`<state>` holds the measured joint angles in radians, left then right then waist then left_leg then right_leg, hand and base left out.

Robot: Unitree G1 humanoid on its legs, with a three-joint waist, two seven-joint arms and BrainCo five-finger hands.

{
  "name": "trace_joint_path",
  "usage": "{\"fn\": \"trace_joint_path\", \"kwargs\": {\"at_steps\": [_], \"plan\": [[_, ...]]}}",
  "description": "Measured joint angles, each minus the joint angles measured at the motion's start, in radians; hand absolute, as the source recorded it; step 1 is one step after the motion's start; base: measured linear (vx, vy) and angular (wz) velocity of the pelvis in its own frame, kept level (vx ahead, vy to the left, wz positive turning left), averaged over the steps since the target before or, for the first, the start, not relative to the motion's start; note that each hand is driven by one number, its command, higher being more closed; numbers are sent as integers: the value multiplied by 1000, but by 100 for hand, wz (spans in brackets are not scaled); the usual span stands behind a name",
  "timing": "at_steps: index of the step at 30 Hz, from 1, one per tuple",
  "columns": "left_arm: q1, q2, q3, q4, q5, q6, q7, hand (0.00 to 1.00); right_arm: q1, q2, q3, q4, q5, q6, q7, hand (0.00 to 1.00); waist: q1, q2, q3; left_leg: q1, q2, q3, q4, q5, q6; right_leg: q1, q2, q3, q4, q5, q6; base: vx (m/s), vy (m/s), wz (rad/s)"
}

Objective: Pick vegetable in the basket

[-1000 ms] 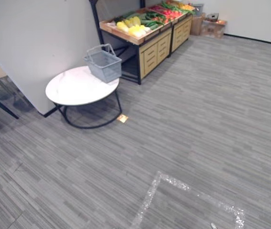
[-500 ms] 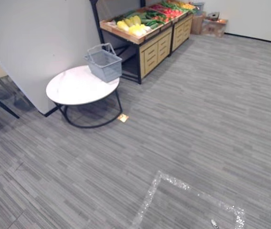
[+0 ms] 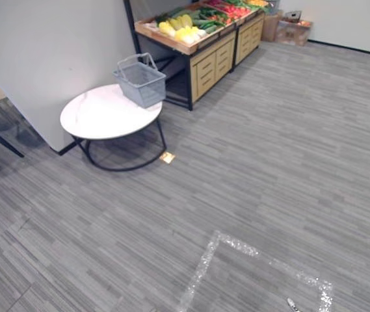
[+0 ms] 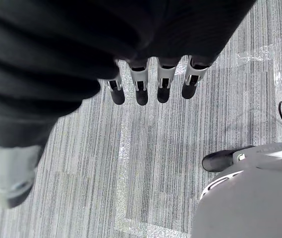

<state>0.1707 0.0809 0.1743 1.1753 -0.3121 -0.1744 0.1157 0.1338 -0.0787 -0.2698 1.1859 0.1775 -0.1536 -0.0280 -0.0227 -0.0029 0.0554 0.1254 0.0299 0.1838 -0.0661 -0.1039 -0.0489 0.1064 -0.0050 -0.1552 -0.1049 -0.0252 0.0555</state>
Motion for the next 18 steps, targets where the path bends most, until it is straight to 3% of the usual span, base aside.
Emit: {"fn": "trace_joint_path", "kwargs": {"at_steps": [9,11,13,15,16,17,18], "plan": [[-9,-1,1,3,-2,1,12,0,-12,0,-7,0,0,1,-7,0,0,1,14,-6,1,6,1,0,0,-12,0,4,4,0,0,-1,0,-2],[-23,-8,13,1,-23,1,20,0,-44,-3,-8,-2,0,2,-8,0,2,10,34,-22,12,26,13,3,-4,-65,4,8,79,-22,-9,-27,-14,-26],[-54,1,30,-4,-40,0,35,0,-80,4,-3,-13,0,0,-8,0,0,-9,84,-52,14,43,62,-4,-14,-135,-9,12,208,-84,-24,-73,-52,-15],[-60,15,45,-33,-40,-3,36,0,-76,14,6,-10,-2,1,-8,0,5,-47,109,-153,20,56,302,-40,-56,-149,-40,12,256,-134,-42,-89,-102,11],[-60,15,50,-40,-40,-6,36,0,-70,14,8,-10,-2,1,-8,0,7,-50,114,-189,28,55,391,-45,-59,-139,-44,11,258,-143,-49,-55,-125,13],[-59,2,73,-53,-40,-13,36,0,-60,5,14,-10,-3,1,-8,0,10,-37,126,-279,69,53,617,-44,-53,-111,-39,1,260,-152,-62,-4,-87,8],[-57,-3,91,-55,-40,-12,36,0,-54,-3,17,-10,-2,1,-7,0,11,-26,133,-317,94,49,714,-32,-36,-95,-27,-3,261,-157,-68,22,-54,6]]}}
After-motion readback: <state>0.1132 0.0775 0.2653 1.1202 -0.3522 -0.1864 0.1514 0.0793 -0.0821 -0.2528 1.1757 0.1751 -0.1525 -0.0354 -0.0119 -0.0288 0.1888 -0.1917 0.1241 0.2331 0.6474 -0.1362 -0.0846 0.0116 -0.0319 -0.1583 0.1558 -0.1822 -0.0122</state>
